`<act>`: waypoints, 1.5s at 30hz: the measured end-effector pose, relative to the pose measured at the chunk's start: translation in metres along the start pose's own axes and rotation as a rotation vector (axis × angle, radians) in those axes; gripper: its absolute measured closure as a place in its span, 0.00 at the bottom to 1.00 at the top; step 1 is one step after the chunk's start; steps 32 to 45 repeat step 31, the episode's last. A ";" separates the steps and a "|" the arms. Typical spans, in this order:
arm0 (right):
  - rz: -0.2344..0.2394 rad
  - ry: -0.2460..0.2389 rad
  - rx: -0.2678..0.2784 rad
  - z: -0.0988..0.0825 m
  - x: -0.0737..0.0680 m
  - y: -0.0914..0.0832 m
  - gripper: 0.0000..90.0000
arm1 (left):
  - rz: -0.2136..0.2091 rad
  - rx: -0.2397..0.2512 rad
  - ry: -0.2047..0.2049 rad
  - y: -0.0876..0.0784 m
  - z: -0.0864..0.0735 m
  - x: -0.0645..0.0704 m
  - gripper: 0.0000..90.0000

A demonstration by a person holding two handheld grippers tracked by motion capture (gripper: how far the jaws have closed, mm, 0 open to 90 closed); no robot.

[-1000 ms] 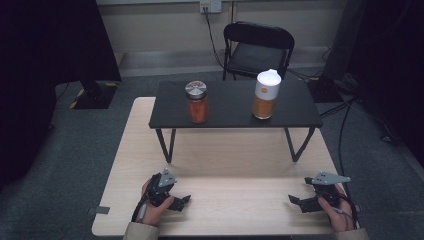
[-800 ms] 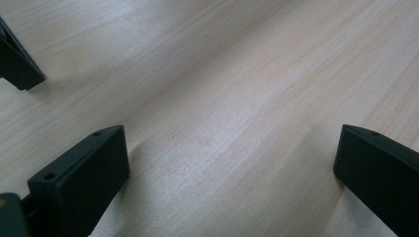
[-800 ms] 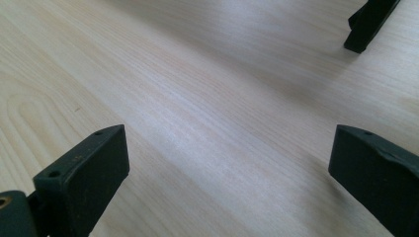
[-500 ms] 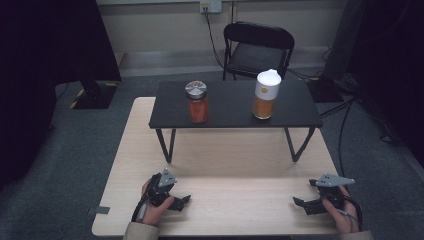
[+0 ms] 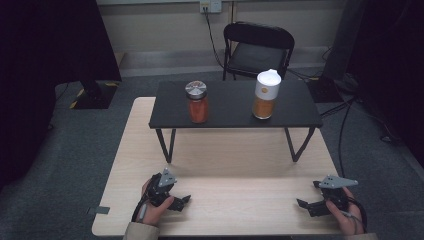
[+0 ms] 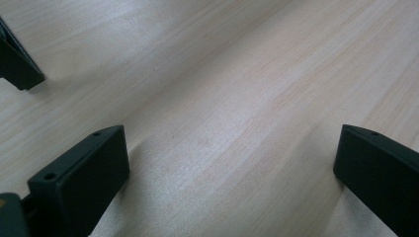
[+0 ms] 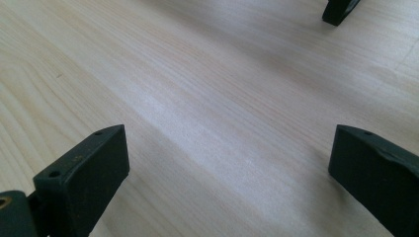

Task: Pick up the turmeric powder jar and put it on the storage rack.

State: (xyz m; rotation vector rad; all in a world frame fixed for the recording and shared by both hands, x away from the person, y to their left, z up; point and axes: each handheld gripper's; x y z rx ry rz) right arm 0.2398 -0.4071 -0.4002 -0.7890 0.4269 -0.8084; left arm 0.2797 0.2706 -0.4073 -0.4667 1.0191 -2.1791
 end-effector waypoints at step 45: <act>-0.029 -0.038 -0.038 -0.001 -0.002 -0.004 0.00 | 0.000 0.000 0.000 0.000 0.000 0.000 0.00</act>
Point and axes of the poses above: each handheld gripper's, and its own axes: y roughly forward along the jaws, z roughly out of its top, x roughly to its right, and after that the axes turned 6 degrees about -x, right-handed
